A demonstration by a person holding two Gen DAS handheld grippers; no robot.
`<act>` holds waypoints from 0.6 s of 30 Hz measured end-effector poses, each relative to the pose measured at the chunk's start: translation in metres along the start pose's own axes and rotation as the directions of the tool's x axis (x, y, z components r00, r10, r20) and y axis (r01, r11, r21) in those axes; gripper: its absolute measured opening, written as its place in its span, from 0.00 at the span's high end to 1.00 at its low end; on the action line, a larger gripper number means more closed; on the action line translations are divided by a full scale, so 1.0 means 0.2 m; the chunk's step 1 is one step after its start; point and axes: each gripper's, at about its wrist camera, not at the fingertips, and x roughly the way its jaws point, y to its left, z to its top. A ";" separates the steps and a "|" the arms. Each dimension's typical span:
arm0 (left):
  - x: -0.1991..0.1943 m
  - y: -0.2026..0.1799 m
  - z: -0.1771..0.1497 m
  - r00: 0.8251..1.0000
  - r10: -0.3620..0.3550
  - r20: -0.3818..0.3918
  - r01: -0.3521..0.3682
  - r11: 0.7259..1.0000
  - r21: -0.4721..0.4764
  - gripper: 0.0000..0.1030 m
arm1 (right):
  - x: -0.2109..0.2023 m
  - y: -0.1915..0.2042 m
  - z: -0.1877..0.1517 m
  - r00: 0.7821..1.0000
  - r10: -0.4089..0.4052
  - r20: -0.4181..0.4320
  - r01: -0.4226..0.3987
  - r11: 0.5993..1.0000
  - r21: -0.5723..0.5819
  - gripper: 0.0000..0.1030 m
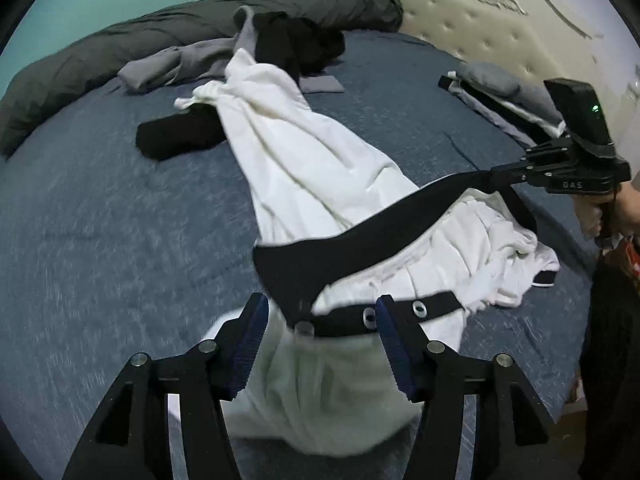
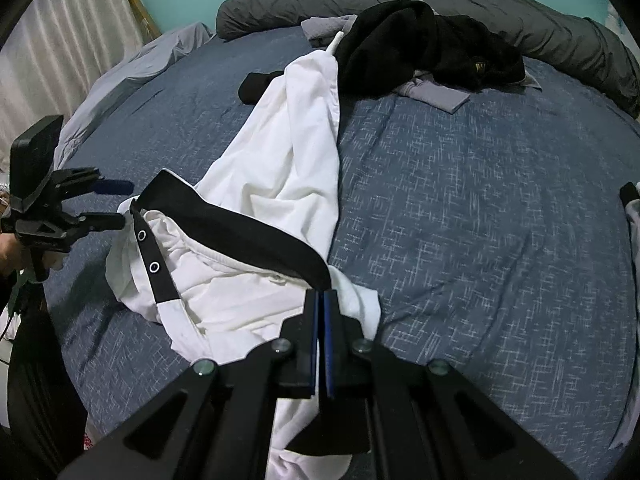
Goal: Fold clothes
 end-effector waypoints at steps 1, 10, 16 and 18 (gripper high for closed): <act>0.01 0.00 0.02 1.000 -0.005 0.005 0.005 1.000 -0.001 0.42 | 0.00 0.00 0.00 1.000 0.001 0.002 -0.001 1.000 0.000 0.98; 0.12 0.13 0.02 0.999 -0.002 -0.040 -0.003 0.994 -0.105 0.42 | -0.01 0.00 0.00 1.000 0.010 0.008 -0.010 1.000 -0.009 0.98; 0.13 0.24 -0.05 0.991 -0.130 -0.022 0.121 0.964 -0.236 0.66 | -0.03 0.00 -0.01 1.000 0.018 0.013 -0.017 1.000 -0.015 0.98; 0.12 0.25 -0.06 0.987 -0.161 -0.002 0.155 0.953 -0.260 0.88 | -0.04 0.00 -0.01 1.000 0.016 0.013 -0.016 1.000 -0.021 0.98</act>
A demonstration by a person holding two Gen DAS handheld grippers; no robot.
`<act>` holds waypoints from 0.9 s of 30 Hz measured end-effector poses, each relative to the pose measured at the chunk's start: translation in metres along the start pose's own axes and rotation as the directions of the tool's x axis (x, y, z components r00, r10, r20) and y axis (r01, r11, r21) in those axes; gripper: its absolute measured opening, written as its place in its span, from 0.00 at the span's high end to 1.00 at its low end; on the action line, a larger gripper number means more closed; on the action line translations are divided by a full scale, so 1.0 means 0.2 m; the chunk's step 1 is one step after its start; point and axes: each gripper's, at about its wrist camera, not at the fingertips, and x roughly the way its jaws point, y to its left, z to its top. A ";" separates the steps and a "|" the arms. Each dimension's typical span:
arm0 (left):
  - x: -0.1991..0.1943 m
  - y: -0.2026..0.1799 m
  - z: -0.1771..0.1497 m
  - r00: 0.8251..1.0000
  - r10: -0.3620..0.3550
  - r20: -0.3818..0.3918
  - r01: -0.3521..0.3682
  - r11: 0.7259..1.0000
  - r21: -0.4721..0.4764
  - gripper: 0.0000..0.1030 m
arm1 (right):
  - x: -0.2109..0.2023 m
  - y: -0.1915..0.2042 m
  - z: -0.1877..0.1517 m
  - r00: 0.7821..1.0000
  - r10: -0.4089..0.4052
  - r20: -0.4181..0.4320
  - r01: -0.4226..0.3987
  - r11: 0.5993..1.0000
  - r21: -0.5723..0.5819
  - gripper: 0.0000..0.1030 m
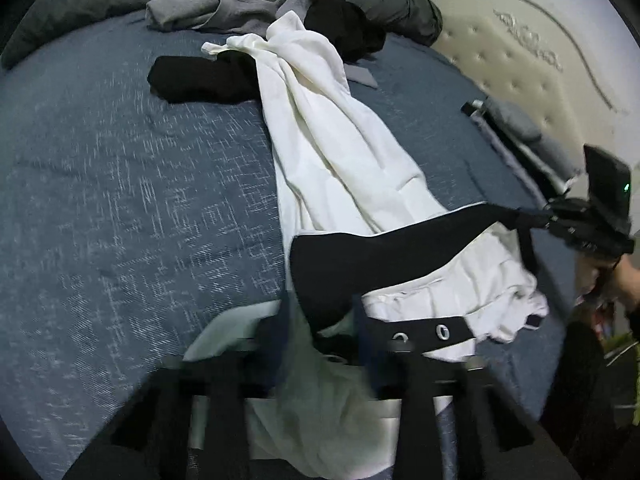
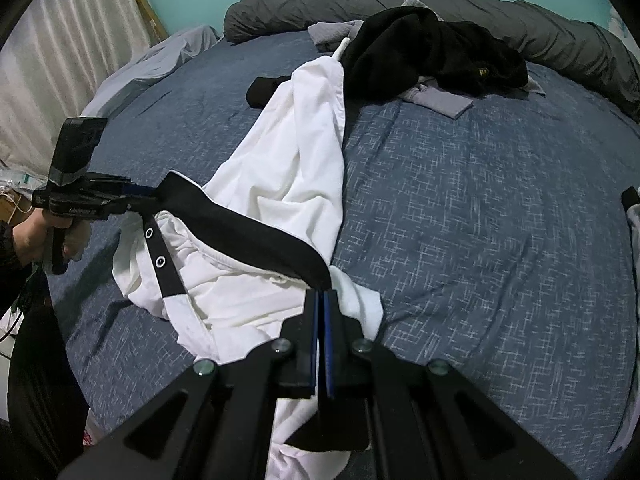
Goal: Fold clothes
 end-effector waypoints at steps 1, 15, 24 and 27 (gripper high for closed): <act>-0.01 0.00 -0.01 1.000 -0.018 0.005 0.018 1.000 -0.009 0.91 | -0.01 0.00 -0.01 1.000 -0.006 -0.005 0.005 1.000 -0.004 0.98; -0.09 -0.08 -0.12 0.997 0.023 -0.077 -0.024 1.000 -0.009 0.94 | -0.05 0.06 -0.09 0.992 -0.110 -0.066 0.103 0.989 -0.110 0.98; -0.02 -0.07 -0.16 0.983 0.118 -0.142 -0.125 0.991 -0.043 0.93 | -0.04 0.13 -0.18 0.987 -0.123 -0.104 0.105 0.981 -0.164 0.98; 0.02 -0.09 -0.18 0.967 0.180 -0.181 -0.186 0.982 -0.017 0.91 | -0.03 0.15 -0.21 0.985 -0.127 -0.115 0.103 0.976 -0.190 0.98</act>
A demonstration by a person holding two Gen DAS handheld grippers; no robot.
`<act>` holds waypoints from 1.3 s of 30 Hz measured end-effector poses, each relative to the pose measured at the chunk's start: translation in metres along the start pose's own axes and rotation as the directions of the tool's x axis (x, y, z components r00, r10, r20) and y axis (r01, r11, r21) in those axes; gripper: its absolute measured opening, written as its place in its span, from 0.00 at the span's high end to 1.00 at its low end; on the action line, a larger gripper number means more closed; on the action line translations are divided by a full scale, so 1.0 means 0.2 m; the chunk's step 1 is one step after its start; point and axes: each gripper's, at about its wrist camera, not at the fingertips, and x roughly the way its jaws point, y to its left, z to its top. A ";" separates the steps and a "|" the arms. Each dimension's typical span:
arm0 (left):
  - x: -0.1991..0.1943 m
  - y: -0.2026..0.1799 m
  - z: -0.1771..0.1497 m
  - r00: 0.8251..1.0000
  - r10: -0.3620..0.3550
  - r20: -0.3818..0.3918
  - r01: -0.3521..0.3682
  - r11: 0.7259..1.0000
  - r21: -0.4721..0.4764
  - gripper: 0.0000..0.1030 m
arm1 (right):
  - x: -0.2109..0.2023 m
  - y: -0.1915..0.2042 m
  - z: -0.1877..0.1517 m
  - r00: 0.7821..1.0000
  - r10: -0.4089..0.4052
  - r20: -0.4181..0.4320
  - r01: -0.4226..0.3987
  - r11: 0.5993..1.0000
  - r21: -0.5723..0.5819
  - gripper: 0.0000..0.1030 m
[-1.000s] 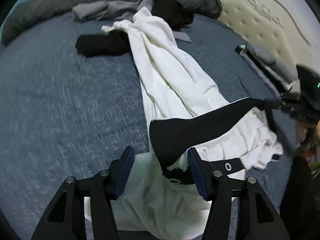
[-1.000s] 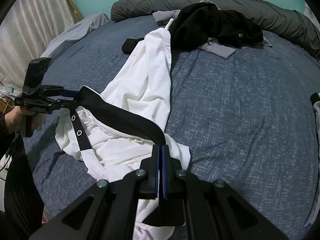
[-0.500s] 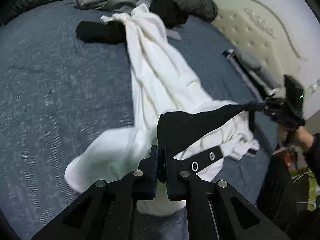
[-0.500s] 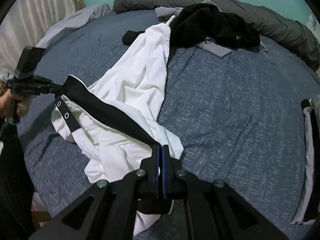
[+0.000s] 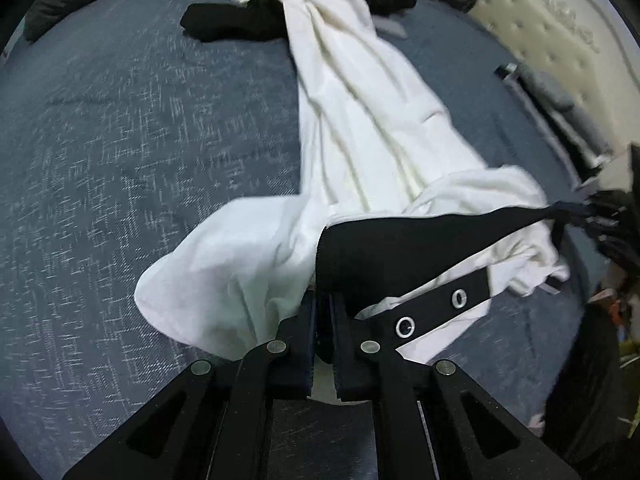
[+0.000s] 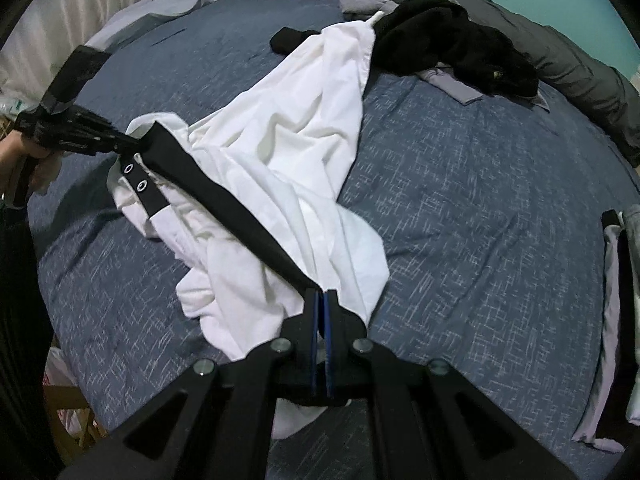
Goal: Fold clothes
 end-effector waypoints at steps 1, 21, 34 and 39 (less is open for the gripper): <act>0.00 -0.01 0.00 1.000 0.010 -0.008 -0.010 1.000 0.003 0.91 | 0.00 0.00 -0.01 1.000 0.000 -0.004 0.000 1.000 -0.005 0.98; -0.13 -0.01 -0.07 0.996 0.029 0.086 -0.030 1.000 0.007 0.81 | 0.01 0.50 0.32 0.985 0.065 0.158 -0.031 0.977 -0.211 0.66; -0.21 0.06 -0.11 0.994 -0.002 0.111 -0.003 0.999 0.046 0.74 | 0.39 0.81 0.54 0.997 0.045 0.054 -0.018 0.909 -0.417 0.66; -0.19 0.08 -0.12 0.994 -0.021 0.106 0.016 0.999 0.047 0.74 | 0.46 0.88 0.55 0.999 0.039 0.008 -0.030 0.878 -0.478 0.66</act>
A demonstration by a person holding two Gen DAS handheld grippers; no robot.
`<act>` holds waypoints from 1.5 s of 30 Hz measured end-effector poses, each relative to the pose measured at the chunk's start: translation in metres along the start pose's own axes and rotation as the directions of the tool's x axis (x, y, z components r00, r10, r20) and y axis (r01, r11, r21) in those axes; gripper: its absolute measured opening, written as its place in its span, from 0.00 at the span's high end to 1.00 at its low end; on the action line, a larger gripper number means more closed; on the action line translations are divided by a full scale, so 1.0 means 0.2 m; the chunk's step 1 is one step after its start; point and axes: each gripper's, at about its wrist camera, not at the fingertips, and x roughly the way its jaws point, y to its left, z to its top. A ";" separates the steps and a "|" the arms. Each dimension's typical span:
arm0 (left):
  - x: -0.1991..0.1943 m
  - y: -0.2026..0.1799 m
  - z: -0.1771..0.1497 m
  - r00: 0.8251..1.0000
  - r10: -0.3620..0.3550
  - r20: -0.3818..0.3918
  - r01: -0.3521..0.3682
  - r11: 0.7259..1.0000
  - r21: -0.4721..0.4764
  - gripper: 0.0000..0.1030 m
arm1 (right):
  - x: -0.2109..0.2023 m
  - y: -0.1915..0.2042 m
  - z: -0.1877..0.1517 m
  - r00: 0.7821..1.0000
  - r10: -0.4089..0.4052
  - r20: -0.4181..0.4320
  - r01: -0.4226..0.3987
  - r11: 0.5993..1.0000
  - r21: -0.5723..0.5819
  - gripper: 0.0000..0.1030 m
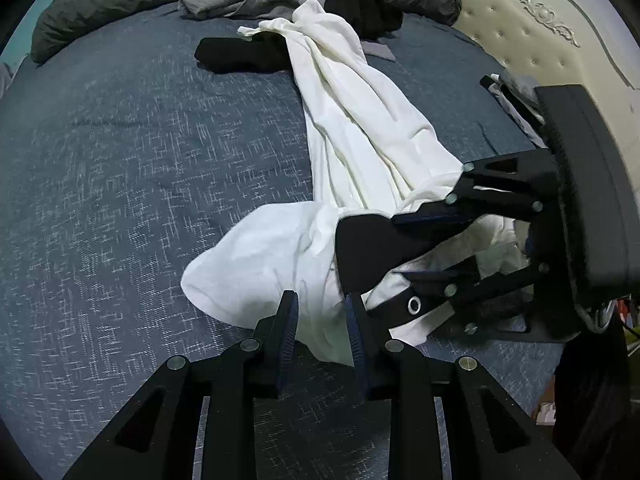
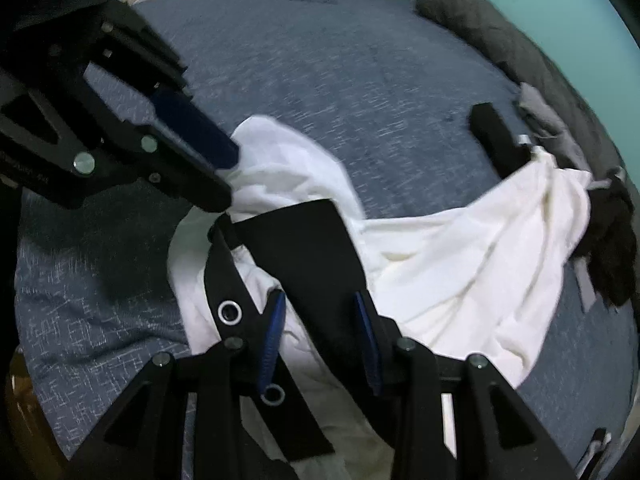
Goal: Fold clothes
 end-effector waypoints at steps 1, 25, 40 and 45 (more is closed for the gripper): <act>0.00 0.00 0.00 1.000 -0.002 0.000 0.002 1.000 0.004 0.74 | 0.02 0.01 0.00 1.000 -0.005 -0.010 0.005 1.000 -0.015 0.66; -0.04 -0.19 0.14 1.000 -0.016 0.014 0.016 0.999 0.049 0.61 | -0.14 -0.05 -0.07 0.987 0.146 0.071 -0.151 0.986 0.073 0.92; 0.03 -0.34 0.09 0.999 -0.005 0.040 -0.005 0.971 0.240 0.68 | -0.13 -0.09 -0.10 0.983 0.156 0.097 -0.175 0.955 0.240 0.83; 0.09 -0.34 0.06 1.000 0.007 0.023 -0.014 0.955 0.297 0.68 | -0.12 -0.13 -0.14 0.984 0.149 0.102 -0.171 0.949 0.263 0.77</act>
